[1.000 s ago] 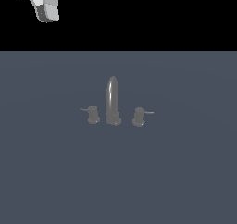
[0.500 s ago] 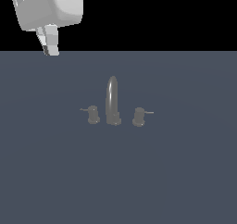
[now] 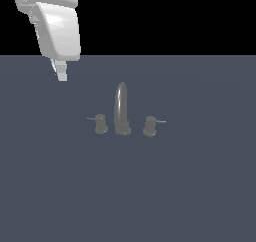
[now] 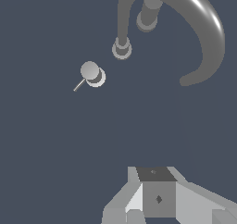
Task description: Turn on the faucet by rotating a designated handle.
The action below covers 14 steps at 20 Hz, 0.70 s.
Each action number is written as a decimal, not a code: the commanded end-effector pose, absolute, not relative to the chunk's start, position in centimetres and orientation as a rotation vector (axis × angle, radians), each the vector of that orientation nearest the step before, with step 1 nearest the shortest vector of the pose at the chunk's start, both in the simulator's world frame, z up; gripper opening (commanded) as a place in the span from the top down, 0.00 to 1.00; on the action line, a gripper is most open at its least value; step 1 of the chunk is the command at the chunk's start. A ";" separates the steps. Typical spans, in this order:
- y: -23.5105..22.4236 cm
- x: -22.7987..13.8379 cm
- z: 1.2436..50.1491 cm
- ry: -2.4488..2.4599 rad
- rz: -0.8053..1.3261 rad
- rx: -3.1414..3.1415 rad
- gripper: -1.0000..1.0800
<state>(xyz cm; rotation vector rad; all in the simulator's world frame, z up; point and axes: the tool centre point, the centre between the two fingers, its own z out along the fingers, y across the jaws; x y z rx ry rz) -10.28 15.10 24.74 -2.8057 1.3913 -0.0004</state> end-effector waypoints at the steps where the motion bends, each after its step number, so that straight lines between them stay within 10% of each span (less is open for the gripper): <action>1: 15.4 -9.3 23.7 1.451 0.000 -2.774 1.00; 14: 16.1 -4.1 18.1 1.746 0.000 -2.601 1.00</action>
